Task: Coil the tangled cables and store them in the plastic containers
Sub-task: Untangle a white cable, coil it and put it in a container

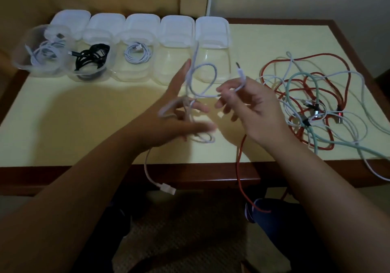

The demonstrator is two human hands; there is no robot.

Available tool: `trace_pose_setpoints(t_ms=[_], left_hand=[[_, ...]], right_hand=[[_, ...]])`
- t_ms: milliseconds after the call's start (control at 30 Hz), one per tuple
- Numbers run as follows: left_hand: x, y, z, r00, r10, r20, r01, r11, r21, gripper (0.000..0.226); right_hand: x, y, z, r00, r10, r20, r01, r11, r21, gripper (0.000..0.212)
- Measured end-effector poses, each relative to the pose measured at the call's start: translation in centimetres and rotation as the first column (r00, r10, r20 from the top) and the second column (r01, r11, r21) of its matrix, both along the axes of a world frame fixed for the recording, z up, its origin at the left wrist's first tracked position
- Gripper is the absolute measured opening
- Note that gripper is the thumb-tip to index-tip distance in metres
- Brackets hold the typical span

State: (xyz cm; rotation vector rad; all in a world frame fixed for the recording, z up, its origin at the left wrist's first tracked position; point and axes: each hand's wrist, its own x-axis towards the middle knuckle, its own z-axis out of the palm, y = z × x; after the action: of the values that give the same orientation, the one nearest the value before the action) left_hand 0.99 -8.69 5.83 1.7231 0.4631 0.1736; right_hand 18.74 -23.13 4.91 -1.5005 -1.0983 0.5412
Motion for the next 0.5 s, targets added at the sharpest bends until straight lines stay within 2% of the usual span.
trace_pose_setpoints(t_ms=[33, 67, 100, 167, 200, 233, 300, 367, 400, 433, 467, 500], left_hand=[[-0.6, 0.2, 0.0, 0.99, -0.131, -0.048, 0.132, 0.991, 0.032, 0.124], [-1.2, 0.4, 0.2, 0.958, -0.274, -0.085, 0.277, 0.961, 0.023, 0.14], [-1.7, 0.7, 0.6, 0.9, -0.424, -0.104, 0.423, 0.905, -0.036, 0.145], [-2.6, 1.4, 1.4, 0.718, -0.693, -0.064, 0.663, 0.71, -0.238, 0.141], [-2.9, 1.8, 1.6, 0.647, -0.762, -0.024, 0.718, 0.619, -0.318, 0.138], [-3.2, 2.2, 1.7, 0.606, -0.796, 0.015, 0.743, 0.558, -0.37, 0.136], [-3.5, 3.0, 1.7, 0.588, -0.802, 0.099, 0.753, 0.498, -0.43, 0.134], [-3.7, 3.4, 1.6, 0.65, -0.751, 0.121, 0.69, 0.515, -0.508, 0.13], [-3.6, 3.3, 1.7, 0.714, -0.697, 0.07, 0.612, 0.573, -0.545, 0.126], [-3.5, 3.0, 1.9, 0.786, -0.618, -0.02, 0.508, 0.663, -0.55, 0.121], [-3.4, 2.5, 2.2, 0.846, -0.516, -0.134, 0.395, 0.775, -0.493, 0.115], [-3.1, 1.9, 2.5, 0.889, -0.39, -0.24, 0.289, 0.884, -0.368, 0.102]], right_hand=[[0.1, 0.2, 0.1, 0.998, -0.059, -0.019, 0.059, 0.998, 0.014, 0.018], [0.1, 0.4, 0.4, 0.992, -0.102, -0.071, 0.103, 0.994, 0.02, 0.026], [0.2, 0.7, 0.6, 0.978, -0.118, -0.173, 0.124, 0.992, 0.025, 0.035], [0.2, 1.1, 1.4, 0.885, -0.102, -0.455, 0.132, 0.991, 0.035, 0.047], [0.2, 1.2, 1.7, 0.814, -0.083, -0.575, 0.12, 0.992, 0.026, 0.047], [0.1, 1.3, 2.0, 0.749, -0.061, -0.66, 0.092, 0.996, 0.012, 0.046], [0.1, 1.4, 2.1, 0.68, -0.028, -0.733, 0.014, 1.0, -0.025, 0.045], [0.2, 1.4, 2.1, 0.668, -0.007, -0.744, -0.06, 0.996, -0.064, 0.043], [0.2, 1.4, 2.1, 0.647, 0.006, -0.762, -0.099, 0.992, -0.077, 0.041], [0.2, 1.4, 2.2, 0.61, 0.019, -0.792, -0.14, 0.987, -0.084, 0.039], [0.2, 1.4, 2.2, 0.568, 0.032, -0.822, -0.176, 0.981, -0.084, 0.037], [0.1, 1.4, 2.3, 0.543, 0.037, -0.839, -0.197, 0.977, -0.085, 0.035]])
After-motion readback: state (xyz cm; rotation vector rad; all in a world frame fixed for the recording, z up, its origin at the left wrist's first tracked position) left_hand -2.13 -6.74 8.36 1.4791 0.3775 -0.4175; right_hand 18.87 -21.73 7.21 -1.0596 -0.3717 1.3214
